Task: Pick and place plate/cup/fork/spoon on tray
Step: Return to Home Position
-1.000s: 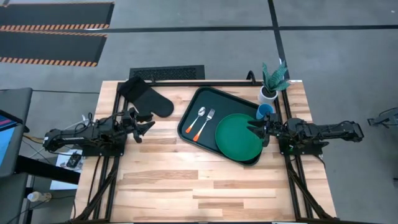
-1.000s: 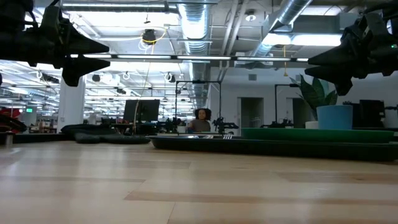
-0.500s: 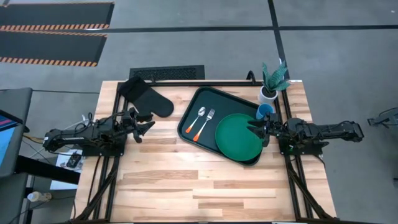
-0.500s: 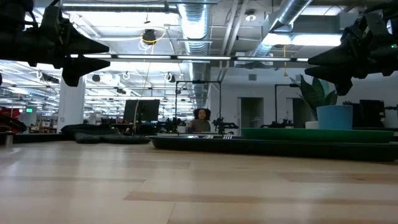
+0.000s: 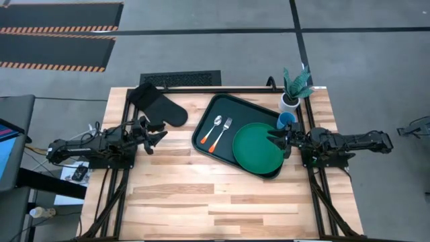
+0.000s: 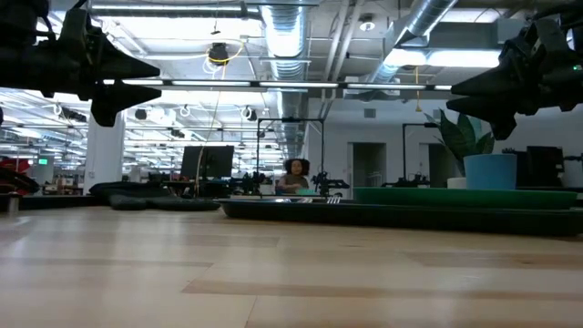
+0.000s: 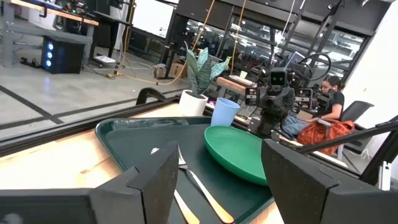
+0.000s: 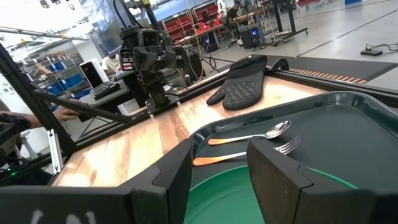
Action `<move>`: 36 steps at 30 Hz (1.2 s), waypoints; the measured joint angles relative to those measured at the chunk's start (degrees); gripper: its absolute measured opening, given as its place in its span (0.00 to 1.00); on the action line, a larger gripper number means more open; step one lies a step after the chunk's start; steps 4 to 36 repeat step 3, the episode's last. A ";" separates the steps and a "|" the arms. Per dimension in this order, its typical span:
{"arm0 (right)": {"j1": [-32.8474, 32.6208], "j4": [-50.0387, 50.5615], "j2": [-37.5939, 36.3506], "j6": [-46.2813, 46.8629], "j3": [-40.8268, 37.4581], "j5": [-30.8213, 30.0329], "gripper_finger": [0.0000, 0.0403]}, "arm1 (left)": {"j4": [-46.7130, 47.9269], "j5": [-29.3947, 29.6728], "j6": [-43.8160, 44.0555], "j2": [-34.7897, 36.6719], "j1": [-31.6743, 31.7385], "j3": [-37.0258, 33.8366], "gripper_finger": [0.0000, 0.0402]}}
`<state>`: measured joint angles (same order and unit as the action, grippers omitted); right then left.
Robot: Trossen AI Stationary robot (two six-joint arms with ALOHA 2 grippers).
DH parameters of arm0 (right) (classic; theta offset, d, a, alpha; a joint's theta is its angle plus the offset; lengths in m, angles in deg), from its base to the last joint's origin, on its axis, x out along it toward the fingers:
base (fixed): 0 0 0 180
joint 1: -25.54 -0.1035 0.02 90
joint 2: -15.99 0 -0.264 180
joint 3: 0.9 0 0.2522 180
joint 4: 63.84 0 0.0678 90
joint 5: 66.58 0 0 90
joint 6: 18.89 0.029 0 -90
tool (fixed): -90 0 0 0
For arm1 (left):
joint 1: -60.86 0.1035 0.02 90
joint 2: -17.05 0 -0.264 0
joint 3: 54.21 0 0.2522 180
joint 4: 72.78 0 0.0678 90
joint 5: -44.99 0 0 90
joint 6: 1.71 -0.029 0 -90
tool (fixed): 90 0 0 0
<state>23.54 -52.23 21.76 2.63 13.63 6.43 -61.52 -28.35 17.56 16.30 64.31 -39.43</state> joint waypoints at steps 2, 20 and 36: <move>0.00 0.00 -0.01 0.00 0.00 0.00 0.45 | -0.01 0.01 0.00 0.01 0.01 0.00 0.54; 0.00 0.00 0.01 0.00 0.00 0.00 0.45 | -0.01 0.01 0.00 0.01 0.01 0.00 0.54; 0.00 0.00 0.01 0.00 0.00 0.00 0.45 | -0.01 0.01 0.00 0.01 0.01 0.00 0.54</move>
